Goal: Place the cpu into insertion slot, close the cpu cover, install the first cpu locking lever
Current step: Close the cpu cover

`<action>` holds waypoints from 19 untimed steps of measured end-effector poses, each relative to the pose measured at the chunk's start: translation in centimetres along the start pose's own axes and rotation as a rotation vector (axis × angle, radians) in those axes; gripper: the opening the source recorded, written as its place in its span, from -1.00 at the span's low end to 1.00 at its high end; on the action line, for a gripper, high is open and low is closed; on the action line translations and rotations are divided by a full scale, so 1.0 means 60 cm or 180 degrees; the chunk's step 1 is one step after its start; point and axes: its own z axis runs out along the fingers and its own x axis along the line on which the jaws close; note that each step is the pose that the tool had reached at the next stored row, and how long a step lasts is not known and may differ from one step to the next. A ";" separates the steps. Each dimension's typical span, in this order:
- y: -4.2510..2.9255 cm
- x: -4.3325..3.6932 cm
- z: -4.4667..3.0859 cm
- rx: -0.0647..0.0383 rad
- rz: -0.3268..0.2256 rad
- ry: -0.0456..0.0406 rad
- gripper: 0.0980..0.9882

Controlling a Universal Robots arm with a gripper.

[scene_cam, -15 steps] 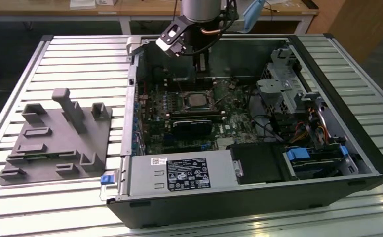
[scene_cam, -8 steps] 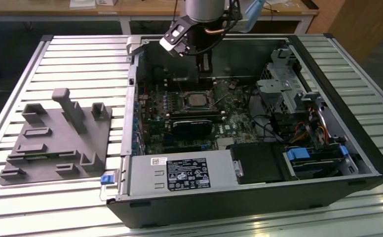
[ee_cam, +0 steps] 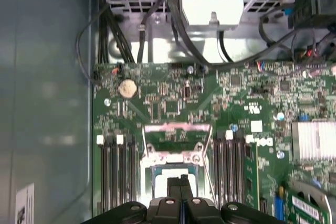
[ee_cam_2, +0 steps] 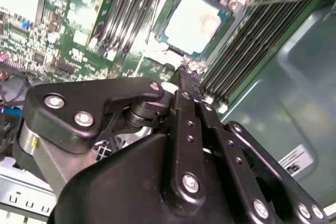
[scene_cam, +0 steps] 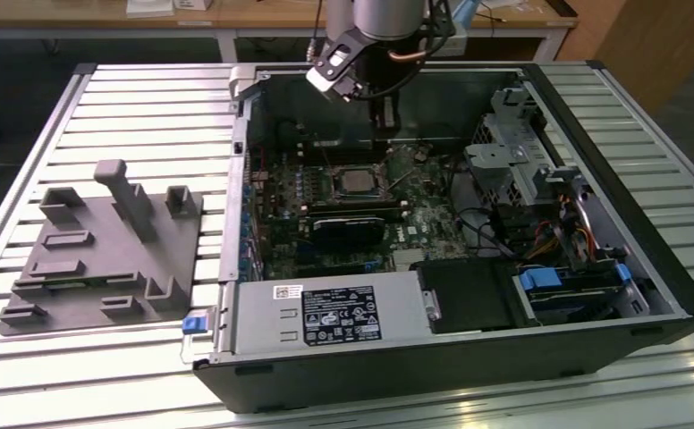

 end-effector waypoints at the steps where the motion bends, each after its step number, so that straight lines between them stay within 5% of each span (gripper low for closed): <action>1: 0.004 0.000 0.000 0.0000 0.0000 0.0000 -0.98; 19: 0.070 0.003 0.005 0.0000 0.0000 0.0000 -0.98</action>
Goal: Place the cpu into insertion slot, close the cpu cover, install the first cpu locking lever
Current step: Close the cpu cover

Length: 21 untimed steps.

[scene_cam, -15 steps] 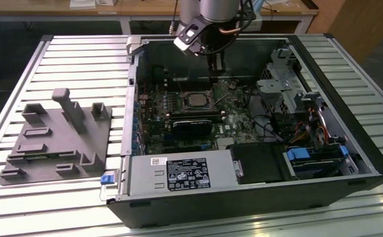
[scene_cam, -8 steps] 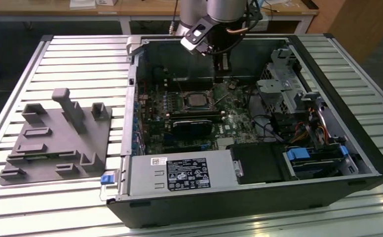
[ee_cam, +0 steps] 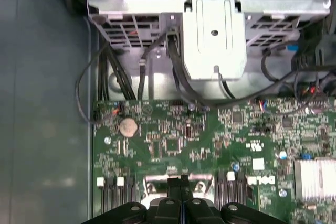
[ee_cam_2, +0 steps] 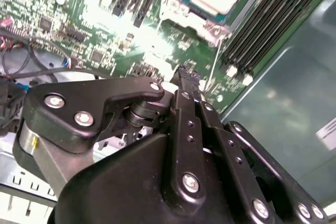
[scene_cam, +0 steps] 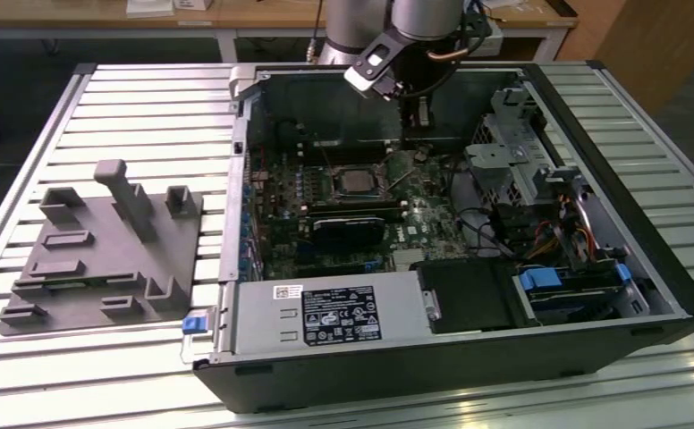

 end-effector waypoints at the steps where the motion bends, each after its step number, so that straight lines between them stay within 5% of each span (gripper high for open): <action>1: 0.004 0.000 0.000 0.0000 0.0000 0.0000 -0.98; 10: 0.035 0.001 0.002 0.0000 0.0000 0.0000 -0.98; 21: 0.038 0.002 0.008 0.0000 0.0000 0.0000 -0.98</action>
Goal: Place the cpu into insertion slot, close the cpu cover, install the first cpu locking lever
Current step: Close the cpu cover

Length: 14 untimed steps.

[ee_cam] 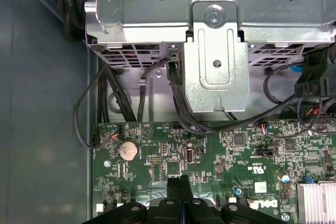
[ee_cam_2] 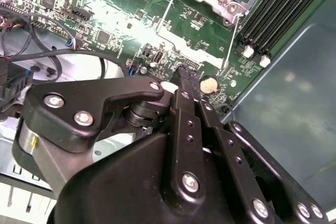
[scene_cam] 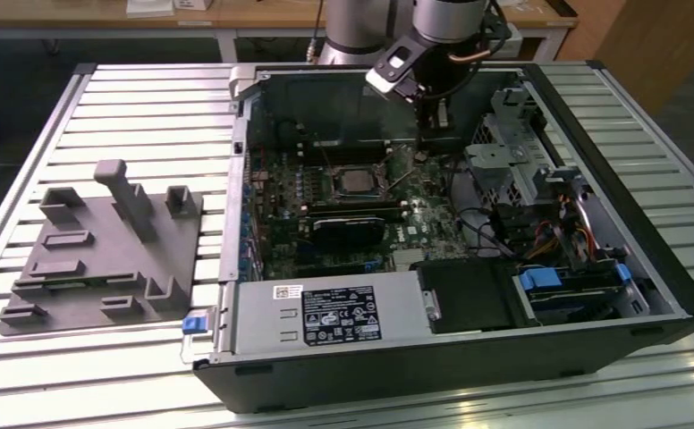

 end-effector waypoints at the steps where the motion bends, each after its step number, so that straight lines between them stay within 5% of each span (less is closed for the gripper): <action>1: 0.001 0.000 0.002 0.0000 0.0000 0.0000 -0.98; 14: 0.003 0.001 0.030 0.0015 0.0000 0.0000 -0.98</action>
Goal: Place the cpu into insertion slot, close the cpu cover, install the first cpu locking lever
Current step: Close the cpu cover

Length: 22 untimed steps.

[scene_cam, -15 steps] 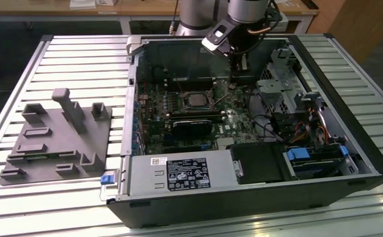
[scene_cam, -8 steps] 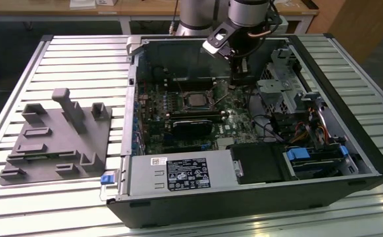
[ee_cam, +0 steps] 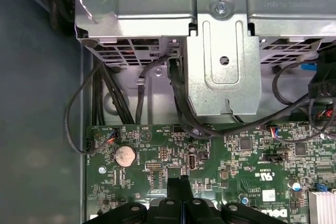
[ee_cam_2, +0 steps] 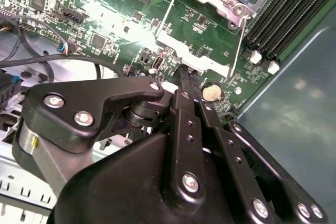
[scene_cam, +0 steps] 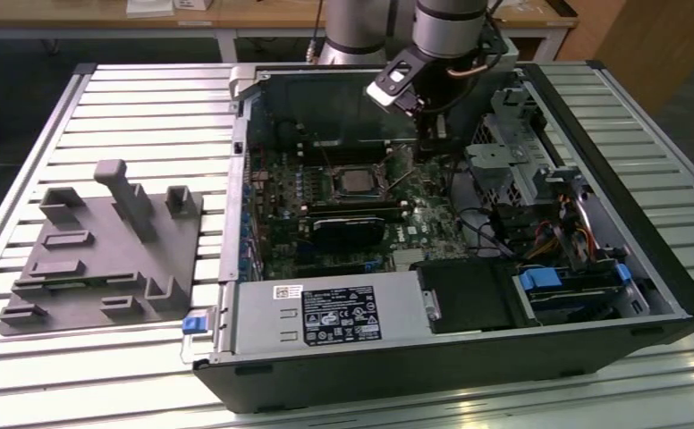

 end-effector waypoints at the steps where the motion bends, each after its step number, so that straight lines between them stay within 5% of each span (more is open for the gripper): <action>1: 0.000 0.000 0.002 0.0001 0.0000 0.0000 -0.98; 14: 0.000 0.000 0.012 0.0012 0.0000 -0.0001 -0.98; 16: 0.000 0.000 0.013 0.0068 -0.0002 -0.0002 -0.98; 22: 0.004 0.000 0.014 0.0405 -0.0008 -0.0016 -0.98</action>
